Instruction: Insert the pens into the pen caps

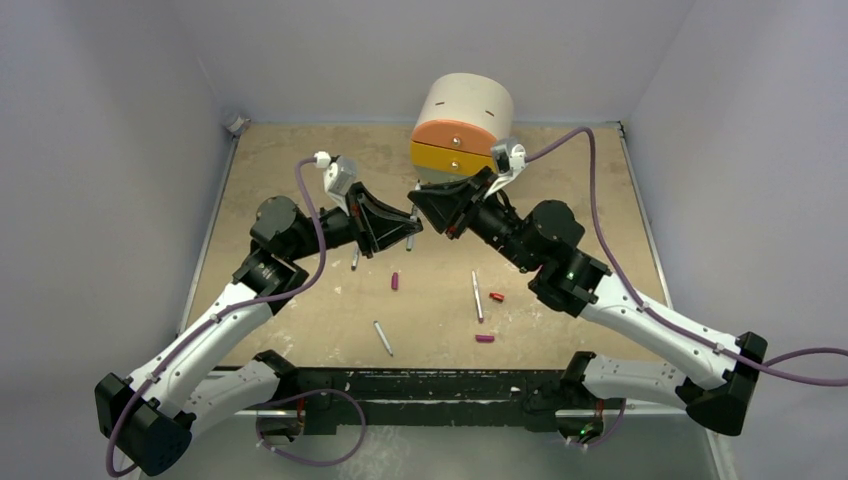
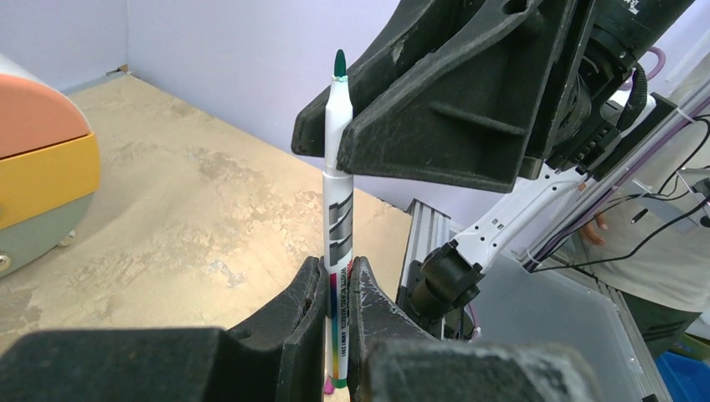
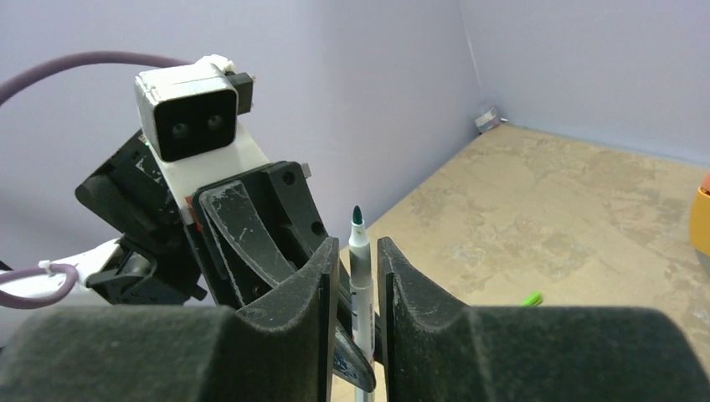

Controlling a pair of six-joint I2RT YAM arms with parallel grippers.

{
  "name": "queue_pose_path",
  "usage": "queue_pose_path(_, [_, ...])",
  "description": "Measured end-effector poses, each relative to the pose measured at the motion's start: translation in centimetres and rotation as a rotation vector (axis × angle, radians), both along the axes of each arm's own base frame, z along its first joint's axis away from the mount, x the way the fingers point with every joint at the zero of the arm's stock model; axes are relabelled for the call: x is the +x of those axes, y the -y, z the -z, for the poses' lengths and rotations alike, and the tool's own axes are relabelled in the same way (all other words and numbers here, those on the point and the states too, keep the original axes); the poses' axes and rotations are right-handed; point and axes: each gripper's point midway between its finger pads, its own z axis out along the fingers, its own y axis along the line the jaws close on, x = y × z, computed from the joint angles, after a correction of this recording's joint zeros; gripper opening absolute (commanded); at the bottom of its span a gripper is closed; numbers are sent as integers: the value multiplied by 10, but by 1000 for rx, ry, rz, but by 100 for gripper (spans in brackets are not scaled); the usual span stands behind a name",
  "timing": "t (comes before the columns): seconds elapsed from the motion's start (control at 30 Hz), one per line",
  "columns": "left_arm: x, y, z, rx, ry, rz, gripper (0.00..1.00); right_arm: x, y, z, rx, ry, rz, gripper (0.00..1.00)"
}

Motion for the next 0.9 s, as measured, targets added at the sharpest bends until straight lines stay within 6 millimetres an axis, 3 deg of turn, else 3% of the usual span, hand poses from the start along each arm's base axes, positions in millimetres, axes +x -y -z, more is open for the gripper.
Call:
queue_pose_path(0.17, [-1, 0, 0, 0, 1, 2, 0, 0, 2, -3, 9, 7, 4, 0])
queue_pose_path(0.33, [-1, 0, 0, -1, -1, 2, 1, 0, 0, -2, 7, 7, 0, 0])
queue_pose_path(0.43, [-1, 0, 0, -1, -5, 1, 24, 0, -1, -2, 8, 8, -2, 0])
queue_pose_path(0.53, [-1, 0, -1, -3, -5, 0, 32, -1, -1, -3, 14, 5, -8, 0])
queue_pose_path(0.77, [0, -1, -13, -45, 10, -5, 33, -6, -4, -7, 50, 7, -42, 0])
queue_pose_path(0.9, [-1, -2, -23, -84, 21, -8, 25, -8, -6, -6, 57, 2, -59, 0])
